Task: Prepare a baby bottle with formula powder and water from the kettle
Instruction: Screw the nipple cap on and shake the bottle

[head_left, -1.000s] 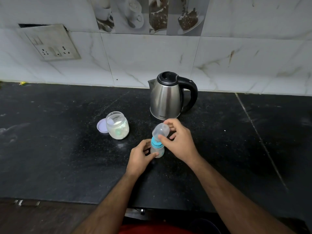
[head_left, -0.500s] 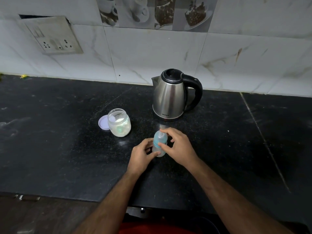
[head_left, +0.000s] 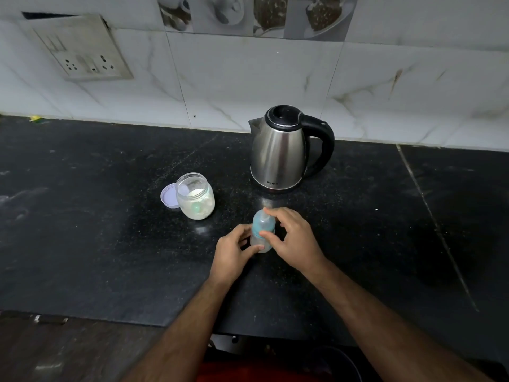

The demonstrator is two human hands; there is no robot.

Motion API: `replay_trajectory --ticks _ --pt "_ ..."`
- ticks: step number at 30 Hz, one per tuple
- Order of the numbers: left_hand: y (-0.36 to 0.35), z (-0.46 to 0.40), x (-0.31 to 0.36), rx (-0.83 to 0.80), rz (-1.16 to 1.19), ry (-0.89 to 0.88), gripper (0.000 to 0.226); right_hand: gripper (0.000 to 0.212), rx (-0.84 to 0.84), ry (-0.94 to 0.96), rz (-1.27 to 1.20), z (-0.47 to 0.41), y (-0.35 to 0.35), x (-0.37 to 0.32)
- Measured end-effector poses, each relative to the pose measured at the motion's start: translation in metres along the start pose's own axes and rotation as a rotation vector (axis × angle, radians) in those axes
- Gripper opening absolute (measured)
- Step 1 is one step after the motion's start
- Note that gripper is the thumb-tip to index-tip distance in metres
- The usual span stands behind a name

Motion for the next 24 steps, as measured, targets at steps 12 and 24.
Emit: replay_trajectory --ticks 12,24 --pt "0.009 0.006 -0.003 -0.060 -0.217 0.012 0.067 0.089 -0.102 -0.232 -0.007 0.019 -0.014 0.008" --pt "0.050 0.052 -0.019 -0.057 -0.556 -0.181 0.069 0.063 -0.088 -0.520 -0.064 0.035 -0.040 0.036"
Point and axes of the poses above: each hand's wrist, its own z-axis away from the middle knuckle, its own y-axis out of the back of the hand, x = y × z, the point moved 10 cm from there along -z, towards the middle knuckle, and after that the axes turned 10 degrees about x, right-handed, at the moved point
